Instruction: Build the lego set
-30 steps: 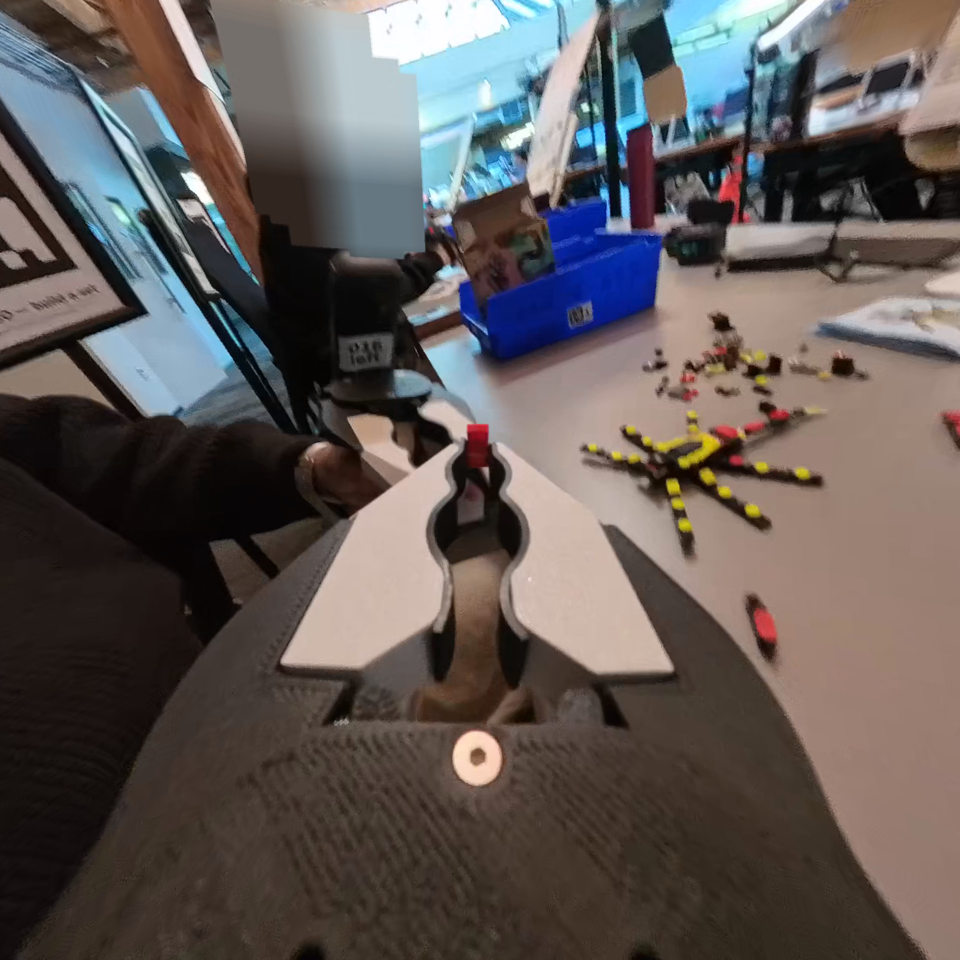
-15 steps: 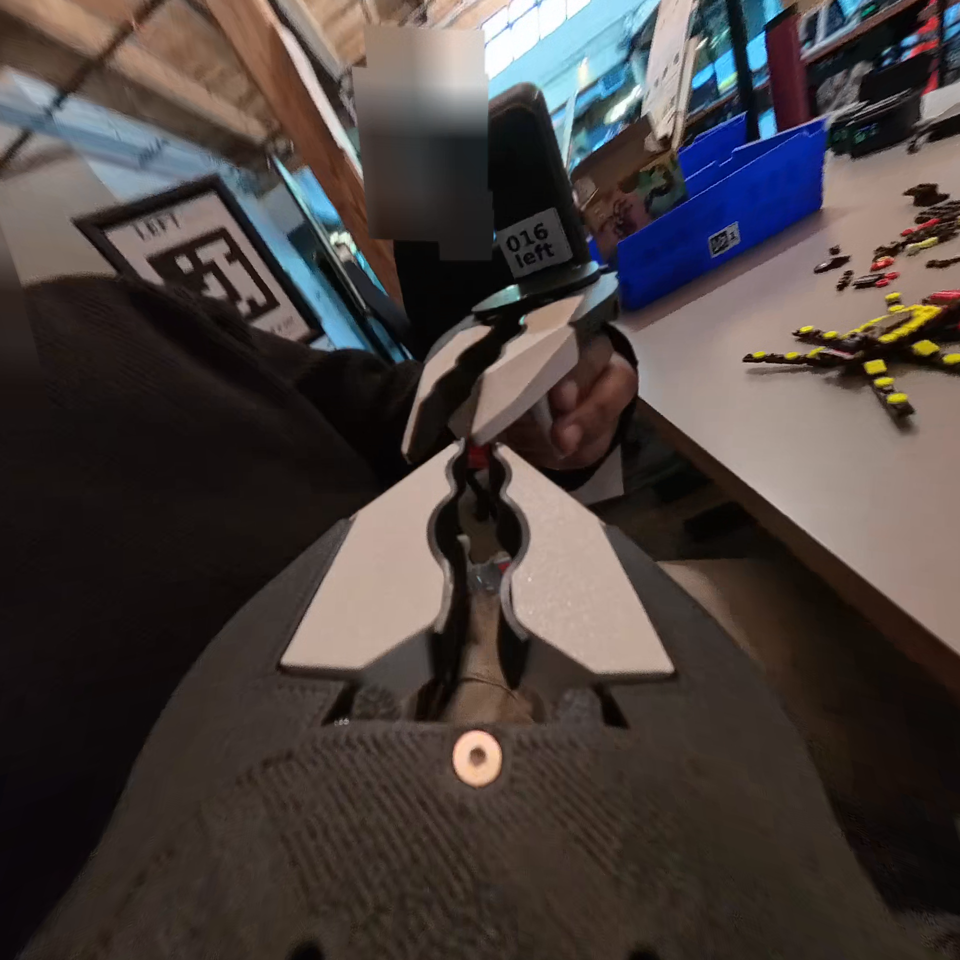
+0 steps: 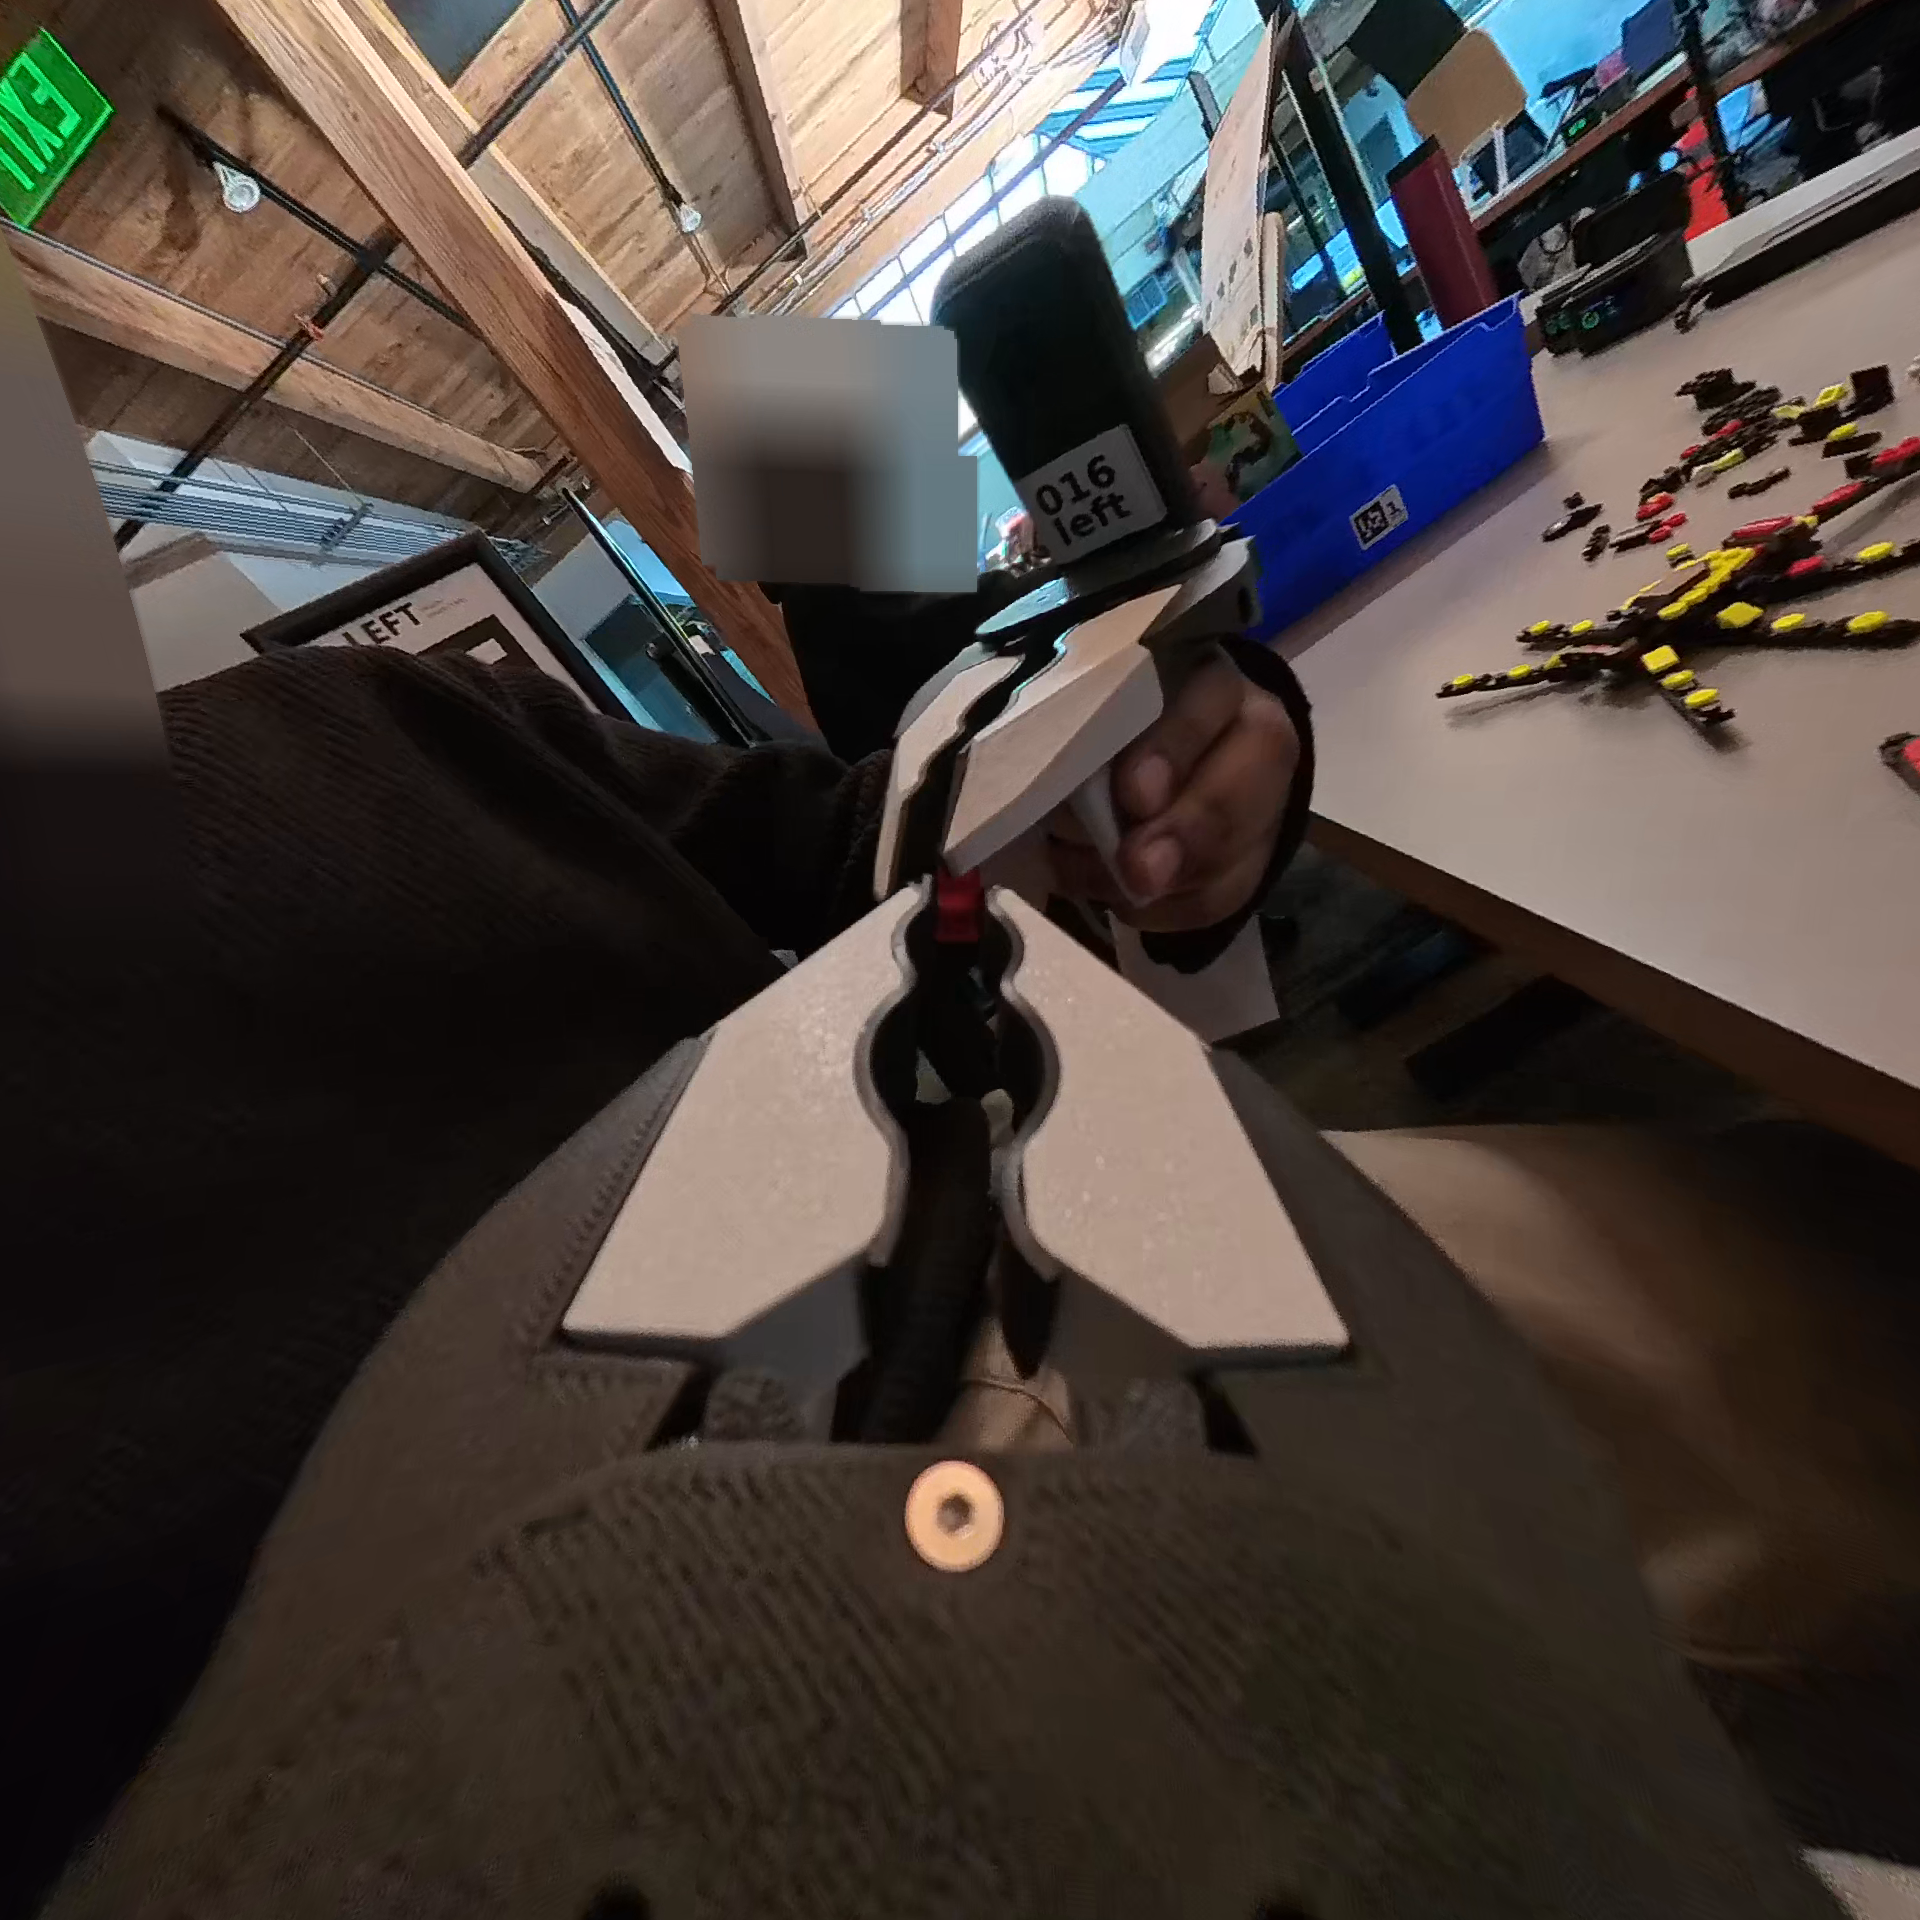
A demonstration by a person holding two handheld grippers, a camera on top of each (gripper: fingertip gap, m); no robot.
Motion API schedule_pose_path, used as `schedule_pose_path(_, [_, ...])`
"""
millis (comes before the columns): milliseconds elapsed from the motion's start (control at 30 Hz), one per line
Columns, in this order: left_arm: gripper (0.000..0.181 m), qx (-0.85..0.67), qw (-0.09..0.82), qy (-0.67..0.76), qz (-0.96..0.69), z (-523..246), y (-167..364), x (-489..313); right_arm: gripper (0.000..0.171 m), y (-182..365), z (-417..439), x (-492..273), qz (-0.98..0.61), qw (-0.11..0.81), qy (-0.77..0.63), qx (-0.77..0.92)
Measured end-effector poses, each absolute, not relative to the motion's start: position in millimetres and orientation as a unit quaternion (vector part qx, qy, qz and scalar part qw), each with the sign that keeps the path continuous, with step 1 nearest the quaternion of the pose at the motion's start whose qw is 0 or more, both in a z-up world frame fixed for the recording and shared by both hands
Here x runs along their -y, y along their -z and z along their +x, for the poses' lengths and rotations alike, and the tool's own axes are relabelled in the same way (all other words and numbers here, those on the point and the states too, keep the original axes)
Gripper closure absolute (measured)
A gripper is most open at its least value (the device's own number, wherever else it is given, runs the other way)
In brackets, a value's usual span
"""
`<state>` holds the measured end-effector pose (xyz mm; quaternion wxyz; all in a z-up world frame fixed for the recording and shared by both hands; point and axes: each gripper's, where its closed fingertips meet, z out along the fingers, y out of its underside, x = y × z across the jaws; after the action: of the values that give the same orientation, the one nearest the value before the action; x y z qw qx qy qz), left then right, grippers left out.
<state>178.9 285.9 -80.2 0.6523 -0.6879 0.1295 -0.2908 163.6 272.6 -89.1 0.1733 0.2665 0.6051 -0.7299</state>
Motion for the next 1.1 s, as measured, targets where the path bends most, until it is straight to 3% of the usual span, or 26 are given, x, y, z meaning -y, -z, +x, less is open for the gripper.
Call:
schedule_pose_path(167, [0.157,-0.108,0.66,0.284,-0.687,174,81,-275,0.166,90,155,-266,0.263,0.233,0.732,-0.584])
schedule_pose_path(567, [0.169,-0.015,0.681,0.279,-0.677,144,86,-239,0.166,80,129,-244,0.253,0.324,0.747,-0.523])
schedule_pose_path(633, [0.153,0.015,0.682,0.25,-0.687,132,93,-236,0.166,83,121,-241,0.26,0.311,0.745,-0.53])
schedule_pose_path(733, [0.152,0.046,0.68,0.219,-0.698,121,102,-227,0.166,81,101,-241,0.283,0.274,0.754,-0.526])
schedule_pose_path(967, [0.143,0.114,0.637,0.07,-0.759,75,147,-204,0.166,118,47,-266,0.311,0.011,0.69,-0.654])
schedule_pose_path(1100, [0.114,0.127,0.648,0.052,-0.749,46,155,-210,0.166,132,22,-264,0.32,0.026,0.702,-0.636])
